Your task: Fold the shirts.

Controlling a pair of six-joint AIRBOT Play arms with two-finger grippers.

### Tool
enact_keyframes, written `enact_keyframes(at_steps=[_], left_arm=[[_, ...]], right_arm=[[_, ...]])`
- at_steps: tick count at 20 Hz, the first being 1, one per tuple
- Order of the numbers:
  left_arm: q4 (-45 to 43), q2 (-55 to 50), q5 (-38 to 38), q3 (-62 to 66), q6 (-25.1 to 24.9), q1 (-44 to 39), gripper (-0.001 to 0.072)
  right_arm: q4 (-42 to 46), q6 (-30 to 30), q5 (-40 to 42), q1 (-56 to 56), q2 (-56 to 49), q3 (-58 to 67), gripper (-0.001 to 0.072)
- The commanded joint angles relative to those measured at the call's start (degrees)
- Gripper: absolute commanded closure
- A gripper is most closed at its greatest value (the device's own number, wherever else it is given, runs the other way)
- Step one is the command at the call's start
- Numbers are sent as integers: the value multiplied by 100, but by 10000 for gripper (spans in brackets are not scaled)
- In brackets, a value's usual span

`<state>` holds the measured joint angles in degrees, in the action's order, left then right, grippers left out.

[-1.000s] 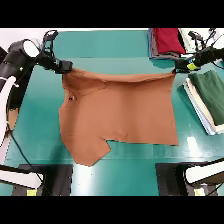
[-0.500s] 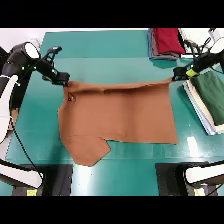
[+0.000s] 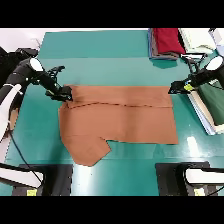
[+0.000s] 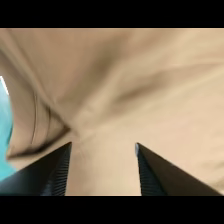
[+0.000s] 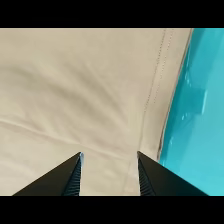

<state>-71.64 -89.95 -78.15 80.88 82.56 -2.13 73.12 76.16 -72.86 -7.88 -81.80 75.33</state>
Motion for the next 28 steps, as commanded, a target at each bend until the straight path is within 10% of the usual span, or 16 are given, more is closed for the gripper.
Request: enact_keyframes(at_steps=[1,10,21,24,28], left_arm=[[-437,852,-11,-354,302,4,241],[-544,4113,92,-4686,796,4,239],[1423,4223,1502,-5971,734,2,242],[1445,4223,1261,-5737,396,4,681],[1412,4223,999,-5270,247,2,682]], right_arm=[[-20,37,-179,9,529,-109,311],[-461,33,-273,42,1740,-109,313],[-466,35,-468,42,1729,-109,324],[-455,31,-774,-114,1749,-164,324],[-385,28,-903,-933,2247,-1526,324]])
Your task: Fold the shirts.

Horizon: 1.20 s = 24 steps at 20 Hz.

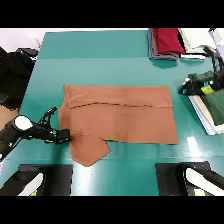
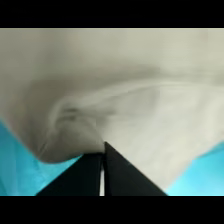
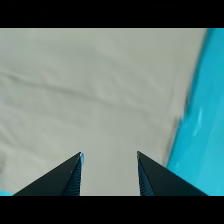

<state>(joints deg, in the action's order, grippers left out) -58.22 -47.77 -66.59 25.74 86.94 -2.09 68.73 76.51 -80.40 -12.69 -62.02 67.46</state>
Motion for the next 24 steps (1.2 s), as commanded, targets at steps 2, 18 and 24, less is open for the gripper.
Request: enact_keyframes(at_steps=[2,18,24], left_arm=[[59,4,-146,402,-234,-2,682],[-468,105,-588,841,-426,-2,684],[-898,1493,-1899,831,-120,0,683]], right_arm=[[48,-153,-168,-1150,557,-1779,313],[-234,-426,258,-772,365,-3477,693],[1084,-190,-726,-573,1816,-3084,694]])
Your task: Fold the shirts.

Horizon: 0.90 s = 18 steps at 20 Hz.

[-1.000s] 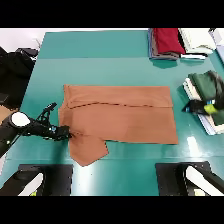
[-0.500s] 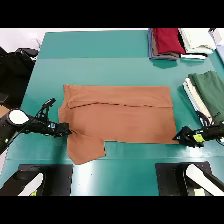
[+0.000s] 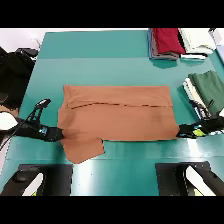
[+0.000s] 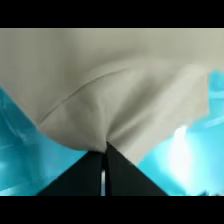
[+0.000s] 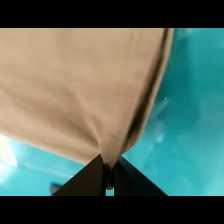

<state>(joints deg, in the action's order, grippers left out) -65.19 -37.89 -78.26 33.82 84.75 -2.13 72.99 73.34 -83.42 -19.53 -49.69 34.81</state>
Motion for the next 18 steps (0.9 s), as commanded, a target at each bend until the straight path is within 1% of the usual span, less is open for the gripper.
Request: enact_keyframes(at_steps=[1,3,4,8,10,12,15,18], left_arm=[[-201,608,-774,26,96,2,683],[-201,566,-586,122,63,2,683],[-201,472,-319,223,24,2,683],[-223,-396,1045,876,-302,4,682],[-457,-1102,1698,1353,-317,4,682],[-669,-1853,1939,1867,-317,4,681],[-667,-2870,2124,2398,-413,4,681],[-638,-3480,2594,2647,-422,4,680]], right_arm=[[767,188,-400,111,772,260,694],[756,190,-302,136,831,533,694],[761,225,-223,190,710,710,694],[761,258,304,761,-468,1550,694],[758,503,623,1010,-1235,2103,694],[743,575,741,1161,-1958,2723,694],[472,575,780,1300,-2852,3558,694],[46,573,850,1296,-3528,4236,694]])
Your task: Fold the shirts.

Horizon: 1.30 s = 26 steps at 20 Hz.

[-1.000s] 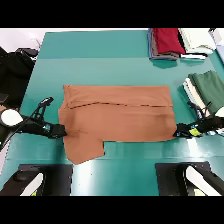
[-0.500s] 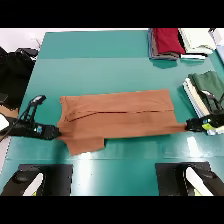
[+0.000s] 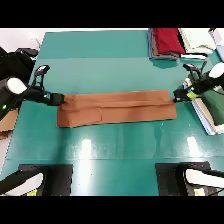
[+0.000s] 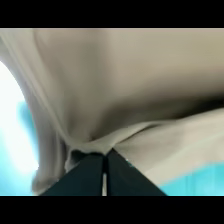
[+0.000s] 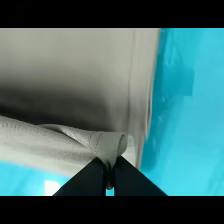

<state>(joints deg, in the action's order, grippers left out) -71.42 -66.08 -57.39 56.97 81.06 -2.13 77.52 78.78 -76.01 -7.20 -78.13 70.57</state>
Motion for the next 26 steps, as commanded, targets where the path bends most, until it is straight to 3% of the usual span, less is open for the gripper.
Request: enact_keyframes(at_steps=[1,3,4,5,6,11,12,13,14,20,21,23,24,26], left_arm=[[7,-776,654,393,-50,4,680],[52,-857,852,481,-55,4,659],[52,-855,879,527,-48,4,384],[63,-855,837,619,37,4,200],[59,-855,704,750,55,4,210],[155,-855,-133,1220,55,2,213],[219,-855,-179,1217,55,4,290],[341,-855,-181,1217,50,2,570],[509,-857,-144,1217,42,2,671],[1001,-927,555,1180,107,-675,681],[1001,-992,638,1178,199,-861,681],[1021,-1187,778,1178,323,-1261,681],[1023,-1340,892,1182,422,-1480,682],[1139,-1659,1217,1185,463,-1917,681]], right_arm=[[-479,28,101,57,-887,885,694],[-664,28,105,50,-1193,1211,689],[-776,26,90,33,-1309,1342,622],[-925,24,85,-24,-1384,1416,414],[-1115,-42,87,-101,-1423,1440,266],[-1912,-601,-221,-1019,-1325,798,232],[-2050,-654,-236,-1292,-1331,546,166],[-2203,-721,-240,-1547,-1360,321,165],[-2424,-848,-227,-1779,-1414,85,166],[-3152,-1276,-4,-1786,-1851,-564,215],[-3154,-1349,92,-1606,-1880,-564,322],[-3156,-1591,254,-1211,-1853,-511,656],[-3145,-1635,232,-1049,-1808,-396,694],[-3147,-1626,160,-894,-1541,-72,694]])
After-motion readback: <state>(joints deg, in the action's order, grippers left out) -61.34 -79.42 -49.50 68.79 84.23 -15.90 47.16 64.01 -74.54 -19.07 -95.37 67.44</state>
